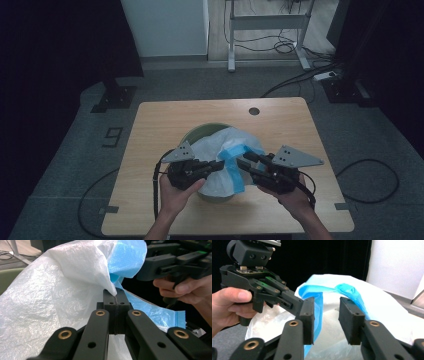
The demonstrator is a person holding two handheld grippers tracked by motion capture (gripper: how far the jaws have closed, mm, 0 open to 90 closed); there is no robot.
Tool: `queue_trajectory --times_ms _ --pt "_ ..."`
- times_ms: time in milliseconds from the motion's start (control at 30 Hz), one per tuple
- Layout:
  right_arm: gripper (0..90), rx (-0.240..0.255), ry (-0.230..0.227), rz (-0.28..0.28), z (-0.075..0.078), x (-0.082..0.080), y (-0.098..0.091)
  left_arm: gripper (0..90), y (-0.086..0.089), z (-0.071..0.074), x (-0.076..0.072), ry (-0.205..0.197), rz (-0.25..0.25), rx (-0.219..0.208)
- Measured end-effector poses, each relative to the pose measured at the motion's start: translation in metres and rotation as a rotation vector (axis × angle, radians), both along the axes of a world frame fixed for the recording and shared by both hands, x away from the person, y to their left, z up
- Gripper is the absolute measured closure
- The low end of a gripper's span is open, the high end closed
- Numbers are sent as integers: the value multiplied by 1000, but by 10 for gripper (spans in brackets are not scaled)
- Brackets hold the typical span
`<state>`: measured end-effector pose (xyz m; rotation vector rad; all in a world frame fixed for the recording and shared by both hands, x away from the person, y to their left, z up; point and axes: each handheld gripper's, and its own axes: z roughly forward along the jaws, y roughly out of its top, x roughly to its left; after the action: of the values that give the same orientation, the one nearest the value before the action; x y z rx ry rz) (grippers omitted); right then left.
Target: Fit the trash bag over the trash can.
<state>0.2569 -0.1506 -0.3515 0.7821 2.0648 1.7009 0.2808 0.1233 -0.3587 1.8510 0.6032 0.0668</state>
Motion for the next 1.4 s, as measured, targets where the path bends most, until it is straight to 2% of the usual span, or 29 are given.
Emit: queue_trajectory --times_ms 267,533,867,1000,1133,1400 --pt "731 14 33 26 -4 10 5 900 2 0 1 0 -31 -8" --pt "781 12 46 43 -4 17 14 900 6 0 1 -3 -47 -9" --pt "782 23 59 96 -5 19 18 900 6 1 2 -11 -50 -1" --pt "892 13 49 109 -4 18 19 900 5 2 2 -13 -52 0" --pt "895 11 29 115 -4 16 18 900 7 2 1 -19 -57 -9" --pt "897 6 13 79 -4 14 15 898 13 4 -1 -37 -52 -36"
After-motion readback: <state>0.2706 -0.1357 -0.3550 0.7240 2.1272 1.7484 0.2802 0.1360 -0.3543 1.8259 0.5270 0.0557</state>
